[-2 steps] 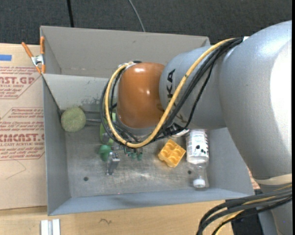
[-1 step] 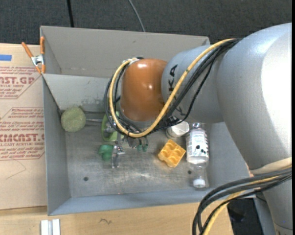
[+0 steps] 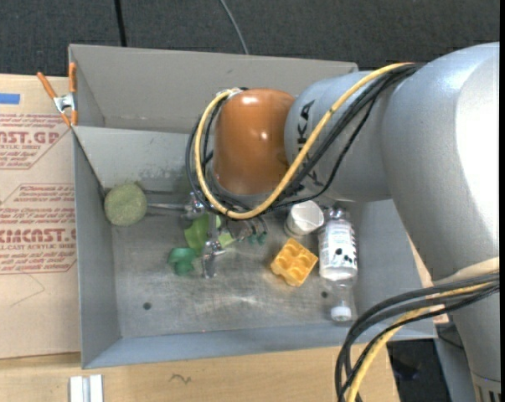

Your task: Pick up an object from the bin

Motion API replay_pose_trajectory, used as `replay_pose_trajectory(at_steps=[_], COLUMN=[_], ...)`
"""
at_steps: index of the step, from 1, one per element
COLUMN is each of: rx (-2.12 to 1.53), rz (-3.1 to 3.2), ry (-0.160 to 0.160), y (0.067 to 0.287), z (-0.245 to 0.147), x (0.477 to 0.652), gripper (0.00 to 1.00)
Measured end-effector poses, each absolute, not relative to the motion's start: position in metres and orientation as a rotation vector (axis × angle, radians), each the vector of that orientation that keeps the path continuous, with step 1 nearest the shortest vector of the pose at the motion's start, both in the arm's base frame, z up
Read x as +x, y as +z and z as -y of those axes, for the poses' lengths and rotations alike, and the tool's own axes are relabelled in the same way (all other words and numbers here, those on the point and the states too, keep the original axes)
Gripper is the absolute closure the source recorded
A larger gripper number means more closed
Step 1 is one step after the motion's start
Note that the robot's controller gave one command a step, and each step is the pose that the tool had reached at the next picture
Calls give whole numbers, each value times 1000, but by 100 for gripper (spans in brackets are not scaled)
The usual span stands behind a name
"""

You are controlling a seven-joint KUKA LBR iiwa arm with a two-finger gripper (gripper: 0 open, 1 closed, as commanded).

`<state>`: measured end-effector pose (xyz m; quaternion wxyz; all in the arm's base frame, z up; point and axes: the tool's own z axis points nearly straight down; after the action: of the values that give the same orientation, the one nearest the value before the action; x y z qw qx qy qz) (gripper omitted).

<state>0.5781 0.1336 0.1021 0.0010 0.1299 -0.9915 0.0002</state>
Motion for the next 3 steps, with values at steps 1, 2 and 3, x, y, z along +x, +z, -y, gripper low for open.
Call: replay_pose_trajectory(at_steps=[1,2,3], rx=[273,557,342], rz=[3132,3102,3131], ry=[-3,-4,-12], y=[116,72,76], z=[-125,-114,-103], x=[588,587,595], gripper=[0,0,100])
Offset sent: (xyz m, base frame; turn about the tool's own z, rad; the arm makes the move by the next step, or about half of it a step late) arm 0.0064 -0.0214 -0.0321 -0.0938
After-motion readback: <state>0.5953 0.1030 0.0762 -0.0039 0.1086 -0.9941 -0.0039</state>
